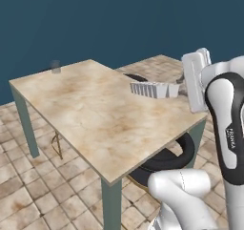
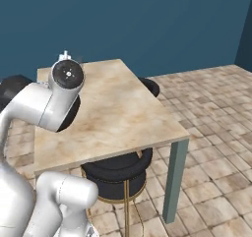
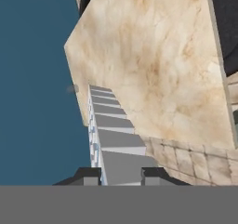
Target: Open the freezer door, pick up the ice cube tray from the freezer, and place it on the dining counter.
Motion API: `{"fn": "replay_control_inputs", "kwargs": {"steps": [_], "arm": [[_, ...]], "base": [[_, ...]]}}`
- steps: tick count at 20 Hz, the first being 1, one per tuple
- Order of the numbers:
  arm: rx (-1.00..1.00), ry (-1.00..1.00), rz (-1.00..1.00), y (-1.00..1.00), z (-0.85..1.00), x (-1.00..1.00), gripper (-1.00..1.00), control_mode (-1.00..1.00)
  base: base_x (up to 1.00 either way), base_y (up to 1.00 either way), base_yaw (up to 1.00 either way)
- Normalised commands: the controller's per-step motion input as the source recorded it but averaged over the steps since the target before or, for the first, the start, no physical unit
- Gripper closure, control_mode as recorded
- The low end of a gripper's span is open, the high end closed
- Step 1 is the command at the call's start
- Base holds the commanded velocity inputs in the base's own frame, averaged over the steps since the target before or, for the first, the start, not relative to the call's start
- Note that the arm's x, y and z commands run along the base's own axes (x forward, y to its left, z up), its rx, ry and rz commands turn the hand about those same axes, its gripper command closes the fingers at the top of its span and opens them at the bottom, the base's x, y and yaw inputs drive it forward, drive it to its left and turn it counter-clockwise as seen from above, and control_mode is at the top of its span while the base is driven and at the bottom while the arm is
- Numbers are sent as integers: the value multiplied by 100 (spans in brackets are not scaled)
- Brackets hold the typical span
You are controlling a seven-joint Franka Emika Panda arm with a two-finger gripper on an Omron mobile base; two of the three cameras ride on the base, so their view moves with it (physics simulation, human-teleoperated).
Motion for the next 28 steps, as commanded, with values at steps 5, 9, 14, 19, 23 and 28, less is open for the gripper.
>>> {"fn": "replay_control_inputs", "kwargs": {"steps": [5, 9, 14, 19, 23, 28], "arm": [[0, 0, 2, 0, -61, 50, 100, -100], [0, 2, 0, 0, -47, 25, 100, -100], [0, 0, 0, 0, -53, 23, 100, -100], [0, 0, 0, 0, -60, 26, 100, -100], [0, 0, 0, 0, -62, 23, 100, -100], [0, 2, 0, 0, -52, 27, 100, -100]], "base": [[0, 0, 0], [0, 0, 0], [0, 0, 0], [0, 0, 0], [0, 0, 0], [0, 0, 0]]}}
